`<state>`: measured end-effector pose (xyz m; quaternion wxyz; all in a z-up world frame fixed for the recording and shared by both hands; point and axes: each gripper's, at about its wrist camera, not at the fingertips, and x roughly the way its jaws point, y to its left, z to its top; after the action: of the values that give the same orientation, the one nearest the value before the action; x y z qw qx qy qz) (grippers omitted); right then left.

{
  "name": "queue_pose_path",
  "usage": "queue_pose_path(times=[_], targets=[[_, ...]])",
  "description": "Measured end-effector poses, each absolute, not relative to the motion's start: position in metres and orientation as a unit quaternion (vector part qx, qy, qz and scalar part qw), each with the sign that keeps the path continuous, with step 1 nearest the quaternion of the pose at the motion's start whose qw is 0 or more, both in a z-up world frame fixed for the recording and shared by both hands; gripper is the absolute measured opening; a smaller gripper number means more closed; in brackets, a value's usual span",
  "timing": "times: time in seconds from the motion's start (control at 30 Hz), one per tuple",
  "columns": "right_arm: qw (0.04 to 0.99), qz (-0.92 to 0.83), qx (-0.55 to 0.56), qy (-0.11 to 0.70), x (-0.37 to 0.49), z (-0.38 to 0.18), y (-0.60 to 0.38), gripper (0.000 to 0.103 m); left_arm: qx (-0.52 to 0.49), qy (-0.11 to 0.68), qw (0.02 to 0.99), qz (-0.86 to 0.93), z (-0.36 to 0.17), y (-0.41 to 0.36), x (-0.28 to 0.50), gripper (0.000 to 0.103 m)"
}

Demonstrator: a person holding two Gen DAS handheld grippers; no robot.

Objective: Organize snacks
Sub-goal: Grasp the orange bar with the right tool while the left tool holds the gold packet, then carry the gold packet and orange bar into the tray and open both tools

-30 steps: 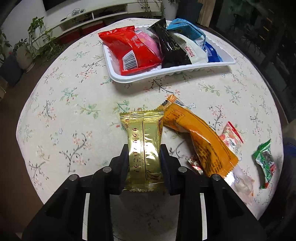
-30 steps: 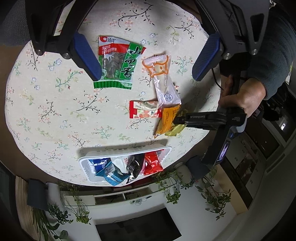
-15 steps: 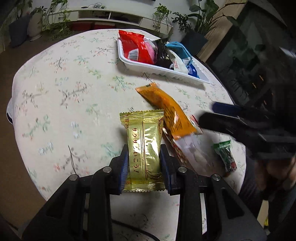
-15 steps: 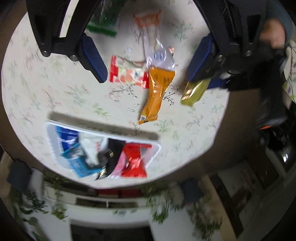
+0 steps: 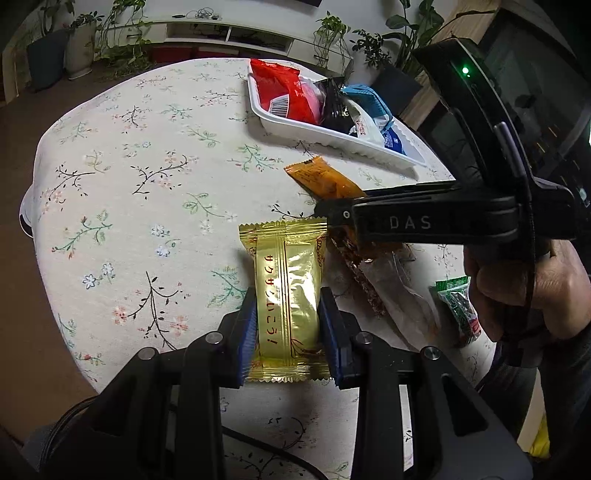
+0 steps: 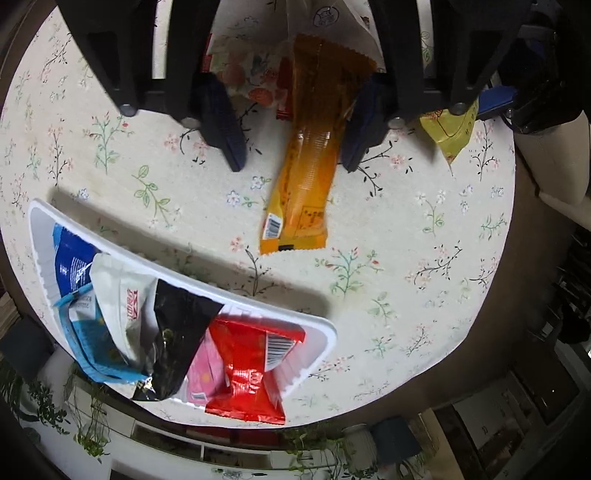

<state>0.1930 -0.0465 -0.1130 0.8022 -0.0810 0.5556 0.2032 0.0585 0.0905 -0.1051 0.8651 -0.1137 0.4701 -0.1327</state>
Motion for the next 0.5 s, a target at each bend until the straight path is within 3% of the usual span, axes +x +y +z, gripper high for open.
queue_pose_path(times=[0.07, 0.2, 0.5], targets=[[0.805, 0.199, -0.101, 0.55, 0.19, -0.113, -0.043, 0.031, -0.113, 0.471, 0.865, -0.133, -0.106, 0.09, 0.061, 0.029], [0.804, 0.207, -0.084, 0.551, 0.189, -0.112, -0.052, 0.021, -0.111, 0.472, 0.865, -0.132, -0.107, 0.089, 0.064, 0.029], [0.829, 0.225, 0.032, 0.512, 0.163, -0.088, -0.107, 0.018, -0.117, 0.472, 0.864, -0.135, -0.108, 0.091, 0.065, 0.029]])
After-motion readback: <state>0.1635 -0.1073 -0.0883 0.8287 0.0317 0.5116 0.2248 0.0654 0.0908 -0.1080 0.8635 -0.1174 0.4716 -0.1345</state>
